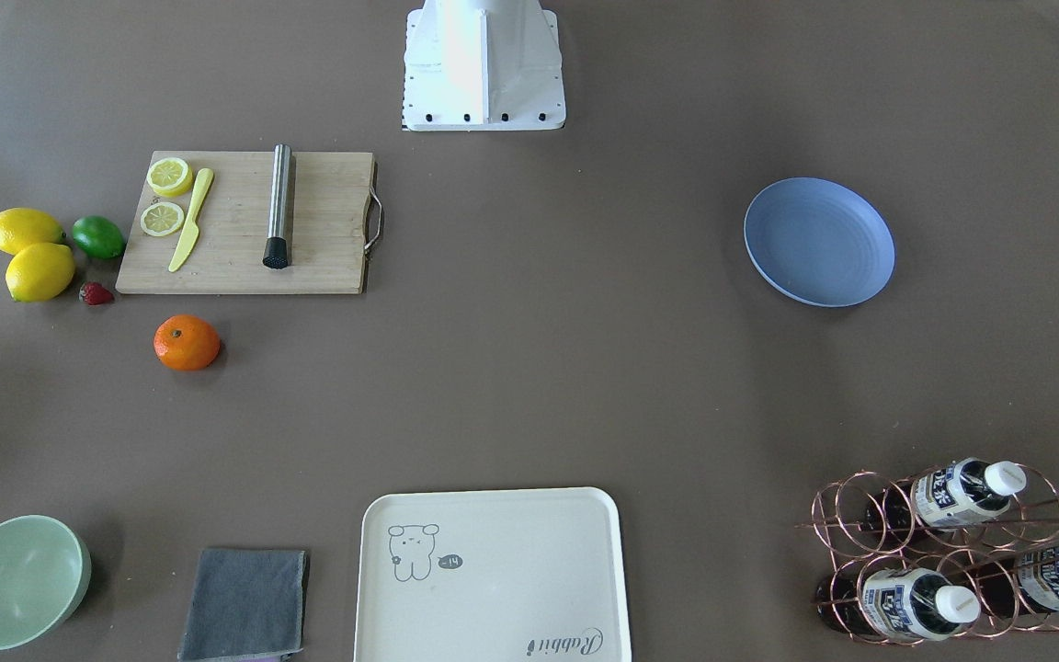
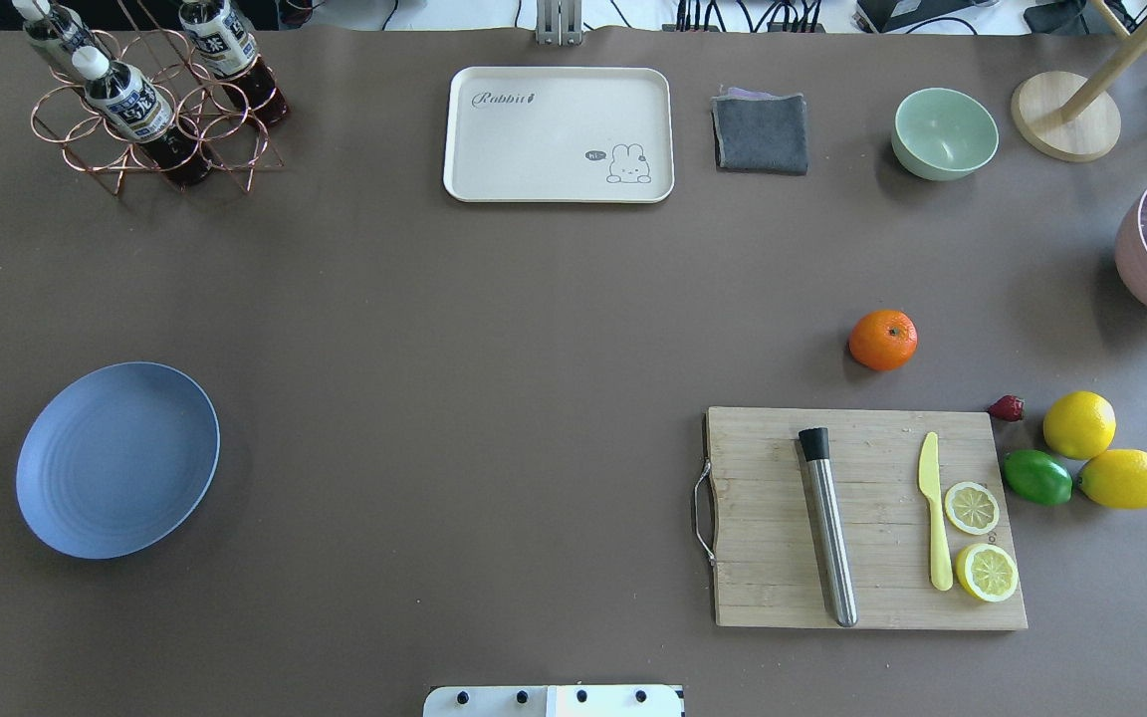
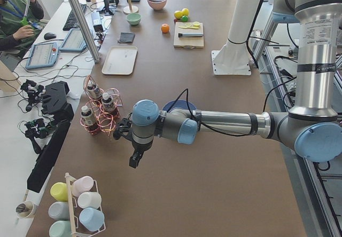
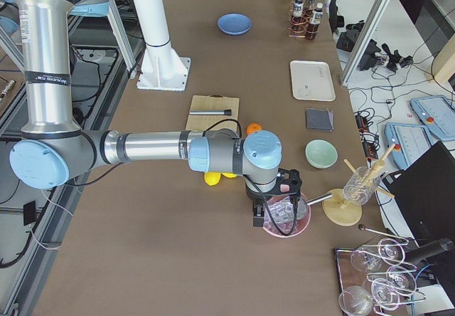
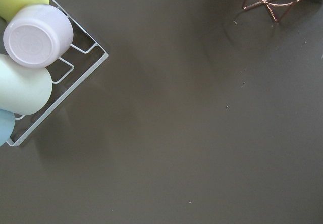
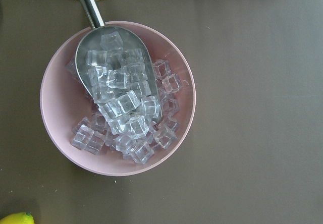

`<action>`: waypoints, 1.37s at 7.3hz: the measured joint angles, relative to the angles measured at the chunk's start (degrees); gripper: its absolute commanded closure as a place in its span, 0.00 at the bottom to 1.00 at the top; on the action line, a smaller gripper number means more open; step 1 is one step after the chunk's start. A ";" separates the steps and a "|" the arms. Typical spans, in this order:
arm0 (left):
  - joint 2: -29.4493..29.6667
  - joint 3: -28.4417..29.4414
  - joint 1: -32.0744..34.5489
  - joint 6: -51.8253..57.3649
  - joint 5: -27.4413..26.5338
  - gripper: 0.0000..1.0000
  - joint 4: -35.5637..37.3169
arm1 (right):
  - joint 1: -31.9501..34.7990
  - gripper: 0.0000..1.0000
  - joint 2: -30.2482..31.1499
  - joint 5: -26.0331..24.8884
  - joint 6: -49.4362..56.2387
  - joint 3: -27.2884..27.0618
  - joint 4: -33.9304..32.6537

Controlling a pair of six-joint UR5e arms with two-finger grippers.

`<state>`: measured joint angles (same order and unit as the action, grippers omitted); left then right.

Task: Pick orange to plate

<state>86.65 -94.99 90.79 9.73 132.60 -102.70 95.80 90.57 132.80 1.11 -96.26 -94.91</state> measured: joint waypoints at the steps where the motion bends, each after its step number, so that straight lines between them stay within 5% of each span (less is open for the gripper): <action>1: -0.28 -0.19 0.34 0.03 0.02 0.02 -0.01 | 0.00 0.00 0.10 0.02 -0.06 -0.02 0.01; 10: 1.18 -0.06 0.41 -0.20 -0.02 0.02 0.26 | 0.06 0.00 0.24 0.53 0.12 -0.79 0.07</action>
<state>87.83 -95.04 91.20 9.53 132.58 -102.44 95.86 90.81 133.34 1.23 -97.05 -94.83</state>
